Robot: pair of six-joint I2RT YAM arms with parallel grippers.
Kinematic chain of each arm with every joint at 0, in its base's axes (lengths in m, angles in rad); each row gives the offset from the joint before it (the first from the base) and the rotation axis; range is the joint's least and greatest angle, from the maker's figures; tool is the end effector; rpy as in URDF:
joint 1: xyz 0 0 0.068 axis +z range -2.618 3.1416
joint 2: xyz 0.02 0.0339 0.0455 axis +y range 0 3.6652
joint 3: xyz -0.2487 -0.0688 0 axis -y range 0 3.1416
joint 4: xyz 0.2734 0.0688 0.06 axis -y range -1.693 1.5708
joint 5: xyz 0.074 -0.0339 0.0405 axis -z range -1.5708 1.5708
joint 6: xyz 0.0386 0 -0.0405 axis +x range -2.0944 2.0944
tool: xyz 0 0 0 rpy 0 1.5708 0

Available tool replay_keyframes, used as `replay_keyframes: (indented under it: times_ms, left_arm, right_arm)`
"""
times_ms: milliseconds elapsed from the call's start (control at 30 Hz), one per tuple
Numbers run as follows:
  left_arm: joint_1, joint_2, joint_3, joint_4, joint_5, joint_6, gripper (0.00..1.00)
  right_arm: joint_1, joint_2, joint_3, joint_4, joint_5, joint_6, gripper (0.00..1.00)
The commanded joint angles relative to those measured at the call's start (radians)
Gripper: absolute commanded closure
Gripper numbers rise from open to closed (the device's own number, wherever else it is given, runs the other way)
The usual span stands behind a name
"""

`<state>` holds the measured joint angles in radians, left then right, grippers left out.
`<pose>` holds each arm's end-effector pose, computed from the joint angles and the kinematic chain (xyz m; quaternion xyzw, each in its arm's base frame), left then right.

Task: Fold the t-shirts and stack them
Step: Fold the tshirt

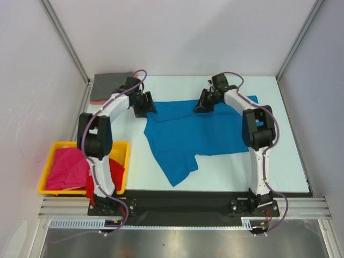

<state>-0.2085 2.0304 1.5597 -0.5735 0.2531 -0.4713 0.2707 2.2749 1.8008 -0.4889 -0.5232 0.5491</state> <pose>0.4453 -0.1041 0.1696 -0.0929 0.9539 -0.2010 0.2028 0.4891 0.1558 0.1434 0.0512 0.9235 0.3415 0.1668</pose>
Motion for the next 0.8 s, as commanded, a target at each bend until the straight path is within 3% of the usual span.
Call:
replay_keyframes:
  times_ms: [0,67,200,333,500,600,767]
  left_arm:
    - [0.018,-0.163,0.028,-0.054,-0.087,-0.021,0.34]
    - [0.020,-0.209,-0.016,-0.045,-0.081,-0.038,0.30]
    - [0.026,-0.330,-0.134,-0.029,-0.019,-0.075,0.32]
    - [0.032,-0.407,-0.283,-0.017,0.057,-0.084,0.43]
    - [-0.005,-0.499,-0.447,0.003,0.117,-0.081,0.47]
    - [-0.060,-0.548,-0.538,0.018,0.124,-0.090,0.51]
    - [-0.169,-0.631,-0.638,0.037,0.104,-0.105,0.52]
  right_arm:
    - [-0.056,-0.221,0.014,-0.221,0.176,-0.047,0.73]
    - [-0.091,-0.315,-0.033,-0.328,0.277,-0.054,0.69]
    - [-0.246,-0.510,-0.232,-0.430,0.420,-0.017,0.64]
    - [-0.421,-0.714,-0.483,-0.422,0.434,0.014,0.62]
    - [-0.612,-0.931,-0.760,-0.432,0.442,0.015,0.61]
    - [-0.746,-0.991,-0.856,-0.381,0.442,0.000,0.62]
    - [-0.800,-0.937,-0.902,-0.277,0.575,-0.124,0.63]
